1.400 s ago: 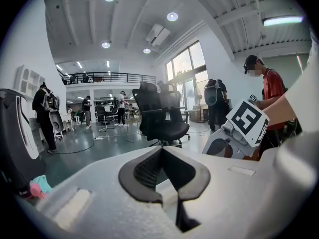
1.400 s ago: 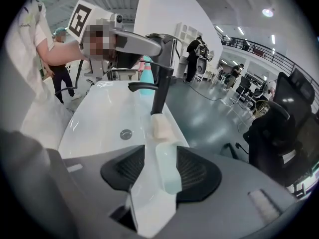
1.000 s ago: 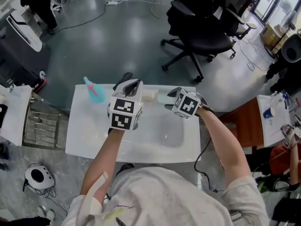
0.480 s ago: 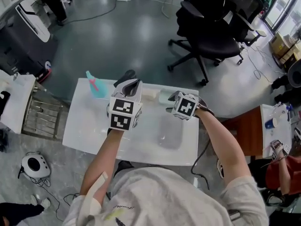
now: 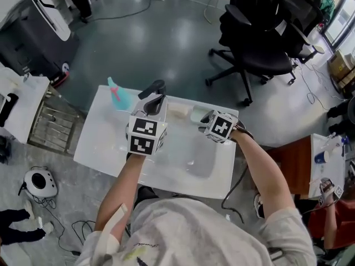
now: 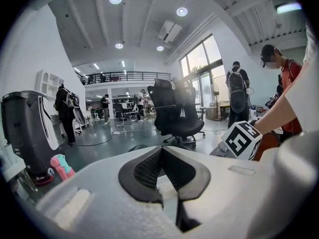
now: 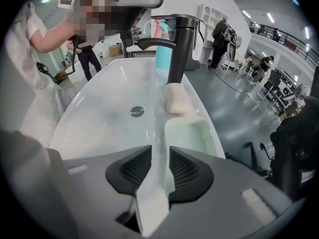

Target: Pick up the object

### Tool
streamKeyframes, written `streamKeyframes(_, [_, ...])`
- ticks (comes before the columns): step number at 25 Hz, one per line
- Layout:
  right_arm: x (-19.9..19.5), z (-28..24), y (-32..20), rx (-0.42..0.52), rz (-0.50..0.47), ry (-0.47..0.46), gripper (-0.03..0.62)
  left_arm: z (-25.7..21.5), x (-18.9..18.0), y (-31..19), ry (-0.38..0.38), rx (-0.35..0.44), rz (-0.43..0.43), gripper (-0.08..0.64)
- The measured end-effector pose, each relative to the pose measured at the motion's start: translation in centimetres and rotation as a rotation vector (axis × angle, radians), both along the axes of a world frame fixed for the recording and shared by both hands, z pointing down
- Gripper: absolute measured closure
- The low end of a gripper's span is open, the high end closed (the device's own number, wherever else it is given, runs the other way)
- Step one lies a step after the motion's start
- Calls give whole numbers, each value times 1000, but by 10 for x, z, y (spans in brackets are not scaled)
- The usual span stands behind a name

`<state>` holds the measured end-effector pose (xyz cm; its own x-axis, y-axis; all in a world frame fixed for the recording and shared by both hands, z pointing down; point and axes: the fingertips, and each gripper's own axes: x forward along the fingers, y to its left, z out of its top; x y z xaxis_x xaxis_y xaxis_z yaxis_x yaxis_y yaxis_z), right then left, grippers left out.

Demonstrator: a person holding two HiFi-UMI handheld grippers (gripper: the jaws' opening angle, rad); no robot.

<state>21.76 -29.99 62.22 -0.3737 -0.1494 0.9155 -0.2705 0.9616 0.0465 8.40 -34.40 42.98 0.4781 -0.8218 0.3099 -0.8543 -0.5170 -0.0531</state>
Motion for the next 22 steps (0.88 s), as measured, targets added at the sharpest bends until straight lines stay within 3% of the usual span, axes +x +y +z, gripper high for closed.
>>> streamKeyframes(9, [4, 2, -7, 40, 1, 16, 575, 1, -11, 7, -25, -12, -49, 561])
streamKeyframes(22, [-5, -10, -8, 56, -21, -33, 582, 0, -26, 12, -30, -13, -86, 561])
